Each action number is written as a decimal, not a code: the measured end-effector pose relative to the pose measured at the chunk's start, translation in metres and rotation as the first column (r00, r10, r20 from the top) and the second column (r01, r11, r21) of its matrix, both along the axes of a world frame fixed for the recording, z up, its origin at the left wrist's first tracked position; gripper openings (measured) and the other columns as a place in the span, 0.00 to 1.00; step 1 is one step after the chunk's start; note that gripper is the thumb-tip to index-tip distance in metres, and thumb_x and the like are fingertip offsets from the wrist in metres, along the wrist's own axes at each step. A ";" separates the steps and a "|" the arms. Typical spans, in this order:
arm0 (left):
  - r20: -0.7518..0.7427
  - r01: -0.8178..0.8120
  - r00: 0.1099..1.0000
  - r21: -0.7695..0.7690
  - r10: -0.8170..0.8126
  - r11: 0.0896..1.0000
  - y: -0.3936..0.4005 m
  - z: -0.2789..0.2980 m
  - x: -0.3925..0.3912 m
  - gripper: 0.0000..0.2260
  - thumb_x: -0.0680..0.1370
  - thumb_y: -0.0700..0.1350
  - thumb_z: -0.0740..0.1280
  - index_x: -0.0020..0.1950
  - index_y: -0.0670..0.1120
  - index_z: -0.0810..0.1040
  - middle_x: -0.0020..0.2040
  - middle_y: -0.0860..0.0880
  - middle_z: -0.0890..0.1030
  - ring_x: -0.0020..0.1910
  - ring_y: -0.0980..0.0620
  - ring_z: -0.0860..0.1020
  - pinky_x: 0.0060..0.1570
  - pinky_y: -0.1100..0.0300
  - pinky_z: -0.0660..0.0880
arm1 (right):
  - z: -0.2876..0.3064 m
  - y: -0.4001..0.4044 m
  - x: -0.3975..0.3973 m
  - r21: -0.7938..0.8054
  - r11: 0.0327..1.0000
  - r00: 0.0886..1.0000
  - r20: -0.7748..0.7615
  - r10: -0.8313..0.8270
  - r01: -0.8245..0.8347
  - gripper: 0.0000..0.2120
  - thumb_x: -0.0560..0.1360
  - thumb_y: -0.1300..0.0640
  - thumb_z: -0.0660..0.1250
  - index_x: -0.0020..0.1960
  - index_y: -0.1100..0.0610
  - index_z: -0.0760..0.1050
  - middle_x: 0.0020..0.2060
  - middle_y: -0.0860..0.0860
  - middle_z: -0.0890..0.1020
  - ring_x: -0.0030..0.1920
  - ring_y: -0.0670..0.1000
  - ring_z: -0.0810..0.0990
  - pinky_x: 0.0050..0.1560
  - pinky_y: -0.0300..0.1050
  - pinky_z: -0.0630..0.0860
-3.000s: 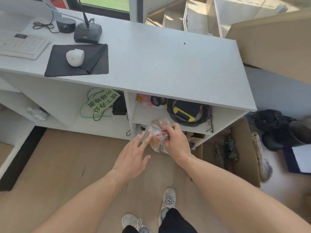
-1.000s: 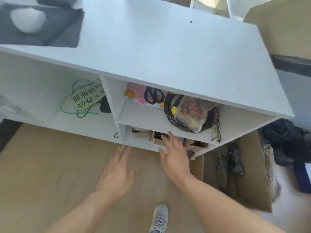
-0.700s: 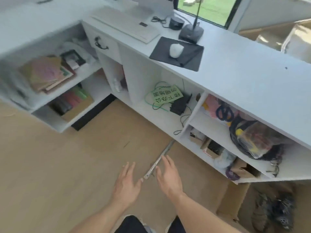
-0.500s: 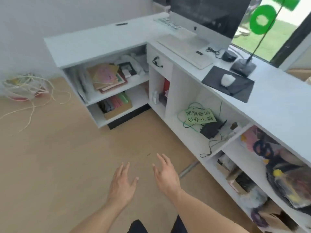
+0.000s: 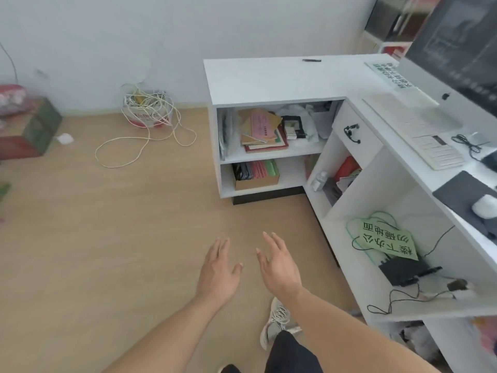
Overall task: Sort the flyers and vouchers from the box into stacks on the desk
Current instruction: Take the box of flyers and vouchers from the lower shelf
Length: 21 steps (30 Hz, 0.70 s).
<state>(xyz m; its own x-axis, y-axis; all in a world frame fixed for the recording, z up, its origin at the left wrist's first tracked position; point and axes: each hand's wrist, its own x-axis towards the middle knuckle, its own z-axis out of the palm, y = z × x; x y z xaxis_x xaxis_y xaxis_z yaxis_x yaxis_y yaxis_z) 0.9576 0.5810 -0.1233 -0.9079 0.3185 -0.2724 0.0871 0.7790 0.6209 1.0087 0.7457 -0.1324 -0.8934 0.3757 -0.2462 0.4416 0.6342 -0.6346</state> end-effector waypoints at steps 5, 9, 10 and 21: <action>0.016 0.014 1.000 -0.015 -0.014 1.000 0.035 -0.011 -0.036 0.32 0.82 0.52 0.63 0.82 0.47 0.53 0.83 0.48 0.51 0.81 0.51 0.50 0.79 0.58 0.48 | -0.010 0.034 -0.037 -0.005 1.000 0.999 0.035 0.011 -0.011 0.26 0.83 0.42 0.54 0.79 0.45 0.59 0.79 0.43 0.56 0.76 0.46 0.64 0.70 0.48 0.68; 0.041 0.026 0.999 -0.042 -0.024 0.999 0.080 -0.016 -0.076 0.32 0.82 0.52 0.63 0.82 0.48 0.52 0.83 0.48 0.51 0.81 0.51 0.49 0.79 0.59 0.48 | -0.020 0.081 -0.077 -0.020 1.000 0.998 0.062 0.011 -0.010 0.26 0.83 0.42 0.54 0.80 0.45 0.58 0.79 0.43 0.56 0.76 0.47 0.64 0.70 0.48 0.67; 0.045 0.024 0.999 -0.047 -0.022 0.999 0.092 -0.016 -0.087 0.32 0.82 0.52 0.63 0.82 0.48 0.52 0.83 0.48 0.51 0.81 0.51 0.49 0.79 0.59 0.48 | -0.022 0.094 -0.089 -0.025 1.000 0.998 0.060 0.006 -0.004 0.26 0.83 0.42 0.54 0.80 0.46 0.58 0.79 0.44 0.57 0.76 0.48 0.64 0.70 0.48 0.67; 0.101 0.056 0.994 -0.128 -0.043 0.990 0.197 -0.019 -0.171 0.32 0.83 0.53 0.61 0.83 0.49 0.51 0.83 0.48 0.49 0.82 0.50 0.49 0.80 0.55 0.49 | -0.026 0.218 -0.182 -0.031 0.999 0.991 0.131 -0.019 0.023 0.27 0.84 0.41 0.52 0.80 0.47 0.56 0.79 0.46 0.57 0.76 0.50 0.64 0.70 0.52 0.67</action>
